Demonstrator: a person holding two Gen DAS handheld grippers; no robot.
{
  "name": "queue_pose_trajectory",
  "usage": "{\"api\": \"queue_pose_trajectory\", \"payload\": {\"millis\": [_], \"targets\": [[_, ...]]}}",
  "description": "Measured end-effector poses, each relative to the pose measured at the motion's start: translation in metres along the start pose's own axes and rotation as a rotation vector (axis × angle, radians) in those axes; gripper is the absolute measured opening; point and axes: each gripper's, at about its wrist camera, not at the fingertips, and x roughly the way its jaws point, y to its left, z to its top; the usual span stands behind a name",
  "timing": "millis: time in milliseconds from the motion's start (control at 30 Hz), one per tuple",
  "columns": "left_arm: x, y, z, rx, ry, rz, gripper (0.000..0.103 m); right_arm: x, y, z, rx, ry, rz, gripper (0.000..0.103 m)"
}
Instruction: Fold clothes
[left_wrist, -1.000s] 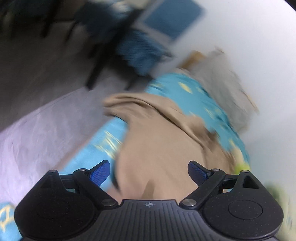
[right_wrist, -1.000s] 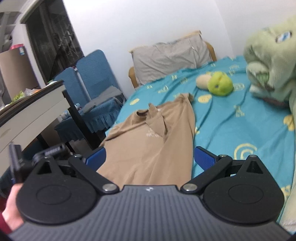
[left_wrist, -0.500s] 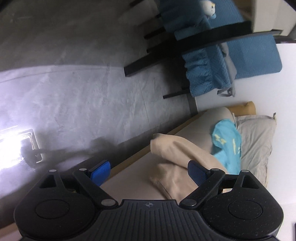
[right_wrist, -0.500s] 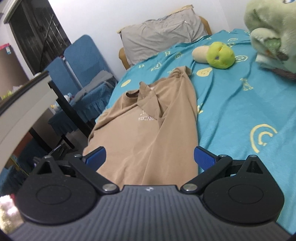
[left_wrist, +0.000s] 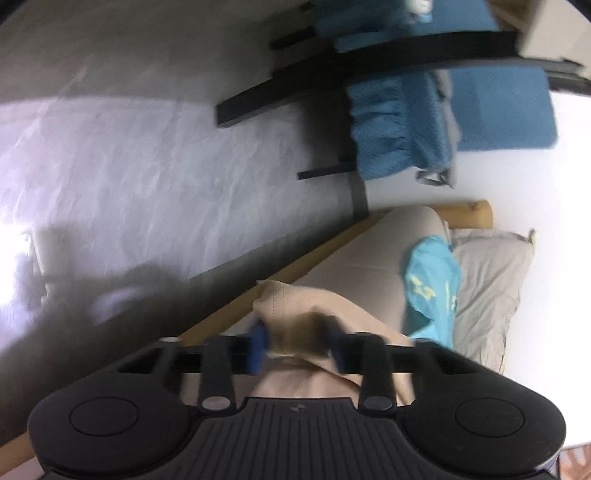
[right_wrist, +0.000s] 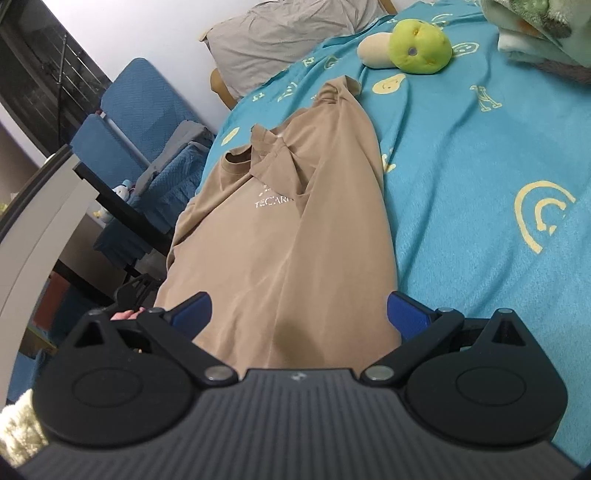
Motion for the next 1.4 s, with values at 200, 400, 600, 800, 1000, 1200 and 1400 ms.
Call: {"api": "queue_pose_trajectory", "payload": {"millis": [200,400,600,800,1000,1200,1400], "targets": [[-0.045,-0.074,-0.022,0.312,-0.185,0.11,0.005,-0.008,0.002,0.002,0.02,-0.019,0.026,0.103],[-0.094,-0.199,-0.084,0.707,-0.287,0.111,0.005,-0.026,0.002,0.007,0.046,-0.077,0.058,0.103],[-0.094,-0.312,-0.189,0.94,-0.241,0.094,0.004,-0.048,-0.007,0.018,0.094,-0.163,0.032,0.103],[-0.043,-0.353,-0.325,1.199,-0.1,0.087,0.004,-0.072,-0.03,0.033,0.158,-0.314,-0.086,0.103],[0.005,-0.317,-0.405,1.345,0.043,0.072,0.01,-0.076,-0.054,0.043,0.199,-0.37,-0.141,0.103],[-0.015,-0.272,-0.408,1.41,0.066,0.037,0.061,-0.07,-0.065,0.049,0.199,-0.367,-0.138,0.103],[-0.128,-0.217,-0.377,1.398,-0.087,0.092,0.08,-0.065,-0.055,0.045,0.152,-0.338,-0.098,0.103]]}}
